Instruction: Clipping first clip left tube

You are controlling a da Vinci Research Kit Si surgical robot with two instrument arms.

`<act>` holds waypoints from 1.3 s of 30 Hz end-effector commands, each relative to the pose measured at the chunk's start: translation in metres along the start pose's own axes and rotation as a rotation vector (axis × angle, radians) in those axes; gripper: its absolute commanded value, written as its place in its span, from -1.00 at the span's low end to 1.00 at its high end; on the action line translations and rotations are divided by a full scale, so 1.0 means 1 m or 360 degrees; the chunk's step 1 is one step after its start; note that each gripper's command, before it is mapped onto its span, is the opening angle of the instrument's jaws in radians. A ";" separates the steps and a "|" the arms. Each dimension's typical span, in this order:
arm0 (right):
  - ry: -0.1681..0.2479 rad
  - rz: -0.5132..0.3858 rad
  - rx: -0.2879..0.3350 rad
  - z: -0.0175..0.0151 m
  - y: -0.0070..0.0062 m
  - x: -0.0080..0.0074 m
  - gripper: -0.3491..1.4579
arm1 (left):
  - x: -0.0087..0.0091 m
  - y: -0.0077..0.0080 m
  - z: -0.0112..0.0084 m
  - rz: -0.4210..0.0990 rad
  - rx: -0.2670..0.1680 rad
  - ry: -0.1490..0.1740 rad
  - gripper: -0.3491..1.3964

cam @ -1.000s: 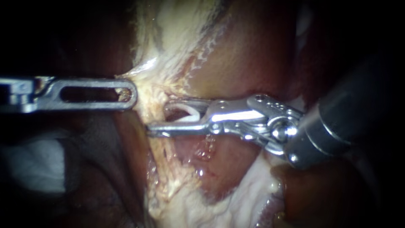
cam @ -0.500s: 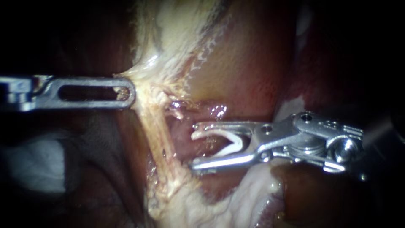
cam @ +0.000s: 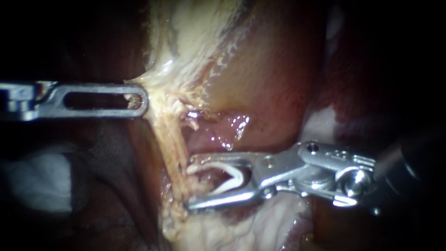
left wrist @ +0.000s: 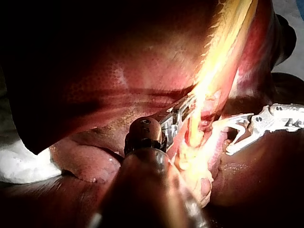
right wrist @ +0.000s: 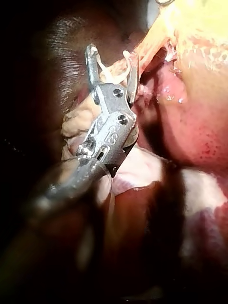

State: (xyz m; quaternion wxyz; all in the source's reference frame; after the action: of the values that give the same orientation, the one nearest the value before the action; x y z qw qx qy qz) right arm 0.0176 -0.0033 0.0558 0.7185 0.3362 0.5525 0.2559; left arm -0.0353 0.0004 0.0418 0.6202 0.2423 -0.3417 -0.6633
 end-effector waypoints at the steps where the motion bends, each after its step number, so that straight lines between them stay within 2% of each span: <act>1: -0.0008 -0.0002 0.0000 0.0005 0.0004 -0.0005 0.02 | 0.0000 0.0000 0.0000 0.0000 0.0000 0.0000 -1.00; 10: -0.0061 -0.0023 -0.0015 0.0032 0.0037 -0.0039 0.03 | 0.0000 -0.0002 -0.0002 -0.0002 -0.0001 0.0000 -1.00; 16: -0.0093 -0.0016 -0.0025 0.0036 0.0048 -0.0048 0.03 | 0.0001 -0.0003 -0.0003 -0.0002 -0.0002 0.0000 -1.00; 23: -0.0110 -0.0016 -0.0040 0.0037 0.0054 -0.0052 0.03 | 0.0001 -0.0005 -0.0004 -0.0004 -0.0002 0.0000 -1.00; 33: -0.0107 -0.0015 -0.0049 0.0046 0.0057 -0.0049 0.03 | 0.0001 -0.0007 -0.0005 -0.0004 -0.0003 0.0000 -1.00; 39: -0.0099 -0.0017 0.0010 0.0052 0.0058 -0.0047 0.04 | 0.0001 -0.0007 -0.0005 -0.0004 -0.0003 0.0000 -1.00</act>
State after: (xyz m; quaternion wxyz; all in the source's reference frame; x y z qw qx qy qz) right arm 0.0214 -0.0041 0.0639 0.7341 0.3448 0.5342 0.2383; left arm -0.0354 0.0003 0.0409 0.6194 0.2421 -0.3408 -0.6645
